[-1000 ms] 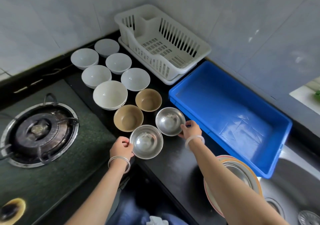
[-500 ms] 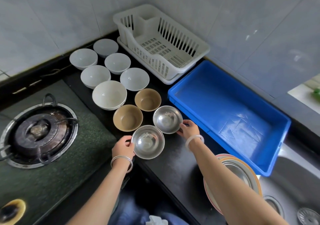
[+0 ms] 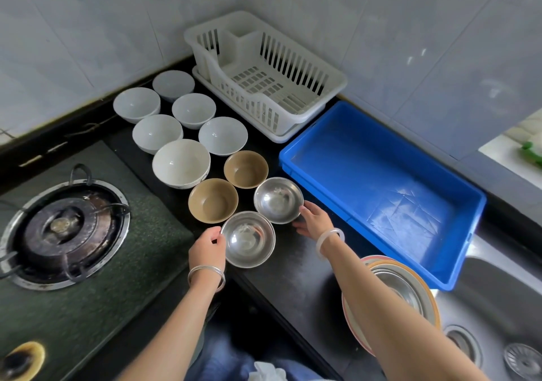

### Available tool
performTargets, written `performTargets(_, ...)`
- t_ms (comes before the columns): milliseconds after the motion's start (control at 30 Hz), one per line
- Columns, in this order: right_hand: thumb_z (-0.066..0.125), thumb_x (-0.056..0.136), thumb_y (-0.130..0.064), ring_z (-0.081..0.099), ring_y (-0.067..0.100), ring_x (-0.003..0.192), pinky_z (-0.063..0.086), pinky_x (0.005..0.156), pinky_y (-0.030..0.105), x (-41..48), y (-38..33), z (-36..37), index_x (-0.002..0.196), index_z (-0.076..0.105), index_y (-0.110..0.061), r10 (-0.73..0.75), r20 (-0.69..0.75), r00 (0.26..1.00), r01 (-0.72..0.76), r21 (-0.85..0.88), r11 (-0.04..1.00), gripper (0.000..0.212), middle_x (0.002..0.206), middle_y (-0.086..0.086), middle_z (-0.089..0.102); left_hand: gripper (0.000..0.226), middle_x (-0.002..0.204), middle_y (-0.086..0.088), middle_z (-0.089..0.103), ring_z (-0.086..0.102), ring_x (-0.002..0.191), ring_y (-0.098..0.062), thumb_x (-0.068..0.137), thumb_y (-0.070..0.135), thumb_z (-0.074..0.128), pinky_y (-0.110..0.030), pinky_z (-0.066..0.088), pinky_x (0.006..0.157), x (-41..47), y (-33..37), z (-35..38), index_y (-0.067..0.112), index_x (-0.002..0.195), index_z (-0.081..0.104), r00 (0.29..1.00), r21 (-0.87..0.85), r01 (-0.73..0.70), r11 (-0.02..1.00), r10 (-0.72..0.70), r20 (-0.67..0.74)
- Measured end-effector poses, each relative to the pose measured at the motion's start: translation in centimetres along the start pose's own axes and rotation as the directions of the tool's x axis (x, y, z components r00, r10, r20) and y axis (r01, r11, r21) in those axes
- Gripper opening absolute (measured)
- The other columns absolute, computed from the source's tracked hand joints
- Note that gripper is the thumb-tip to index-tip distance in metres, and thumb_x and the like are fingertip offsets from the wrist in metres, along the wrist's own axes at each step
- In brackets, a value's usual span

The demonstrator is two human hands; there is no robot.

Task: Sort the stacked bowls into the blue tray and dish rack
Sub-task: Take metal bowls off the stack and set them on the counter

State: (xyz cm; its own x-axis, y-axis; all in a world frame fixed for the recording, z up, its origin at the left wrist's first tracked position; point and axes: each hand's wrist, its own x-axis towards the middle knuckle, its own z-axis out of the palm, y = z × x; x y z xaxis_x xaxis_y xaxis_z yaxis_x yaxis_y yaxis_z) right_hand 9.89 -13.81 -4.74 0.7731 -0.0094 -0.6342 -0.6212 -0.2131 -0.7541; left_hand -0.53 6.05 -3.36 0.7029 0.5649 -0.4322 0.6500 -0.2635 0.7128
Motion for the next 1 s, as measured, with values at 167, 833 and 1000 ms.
performTargets(167, 0.044, 0.097, -0.028, 0.063, 0.015, 0.092, 0.054, 0.082, 0.030, -1.7, 0.1, -1.8, 0.133, 0.046, -0.022, -0.119, -0.058, 0.991, 0.108, -0.165, 0.980, 0.036, 0.116, 0.001, 0.059, 0.032, 0.117, -0.009, 0.065, 0.058, 0.106, -0.029, 0.092, 0.018, 0.044, -0.032, 0.044, 0.081, -0.9, 0.7, 0.0, 0.015, 0.121, 0.059, 0.996, 0.152, -0.094, 0.984, 0.094, 0.008)
performTargets(833, 0.071, 0.076, -0.028, 0.056, 0.033, 0.099, 0.042, 0.080, 0.035, -15.5, 12.5, -16.7, 0.117, 0.051, -0.015, -0.126, -0.600, 0.790, -0.253, -0.505, 0.825, 0.047, 0.111, 0.013, 0.057, 0.039, 0.120, -0.003, 0.062, 0.058, 0.109, -0.022, 0.089, 0.025, 0.055, -0.035, 0.048, 0.094, -13.6, 6.8, 14.5, 0.021, 0.127, 0.050, 0.630, 0.208, -0.689, 0.694, 0.432, 0.646)
performTargets(1000, 0.069, 0.078, -0.027, 0.052, 0.022, 0.075, 0.039, 0.064, 0.029, -15.6, 12.5, -16.5, 0.091, 0.046, -0.021, -0.098, -0.614, 0.783, -0.232, -0.435, 0.870, 0.027, 0.094, 0.003, 0.063, 0.042, 0.116, -0.004, 0.064, 0.060, 0.106, -0.025, 0.088, 0.019, 0.054, -0.037, 0.052, 0.090, -13.8, 6.6, 15.3, 0.023, 0.130, 0.045, 0.648, 0.248, -0.672, 0.698, 0.393, 0.653)
